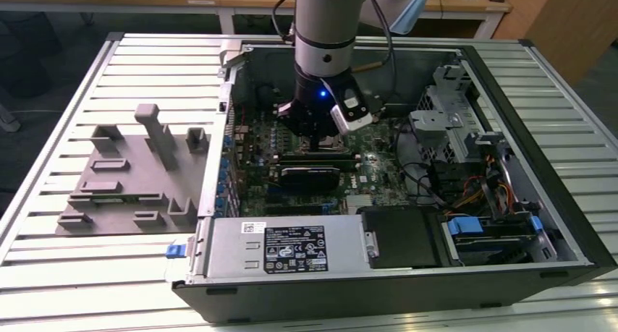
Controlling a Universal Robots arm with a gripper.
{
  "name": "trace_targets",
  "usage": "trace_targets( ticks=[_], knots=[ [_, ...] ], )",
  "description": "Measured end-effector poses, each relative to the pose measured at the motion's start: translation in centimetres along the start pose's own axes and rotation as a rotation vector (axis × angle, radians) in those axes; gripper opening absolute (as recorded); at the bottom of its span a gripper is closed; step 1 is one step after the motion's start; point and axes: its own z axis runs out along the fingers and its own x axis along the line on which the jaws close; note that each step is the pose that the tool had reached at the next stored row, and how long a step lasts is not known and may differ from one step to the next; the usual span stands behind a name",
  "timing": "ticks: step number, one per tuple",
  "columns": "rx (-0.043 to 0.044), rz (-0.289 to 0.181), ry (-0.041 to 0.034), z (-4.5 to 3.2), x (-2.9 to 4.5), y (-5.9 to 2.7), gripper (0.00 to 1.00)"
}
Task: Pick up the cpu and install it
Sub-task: 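Install the second cpu locking lever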
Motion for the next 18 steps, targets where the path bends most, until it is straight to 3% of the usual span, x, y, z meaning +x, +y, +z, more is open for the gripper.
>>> trace_targets(
  ticks=[1,3,5,14,16,18],
  knots=[
    [-0.0023,0.000,-0.0002,0.01,0.02,-0.02,0.11],
    [-0.0179,0.000,0.0001,0.06,0.08,-0.11,0.11],
    [-0.0276,-0.002,-0.0001,0.12,0.25,-0.19,0.11],
    [-0.0489,-0.034,0.0009,0.46,0.54,-0.71,0.11],
    [-0.0611,-0.041,0.0012,0.54,0.58,-0.77,0.11],
    [-0.0816,-0.047,0.0014,0.63,0.61,-0.80,0.11]
  ],
)
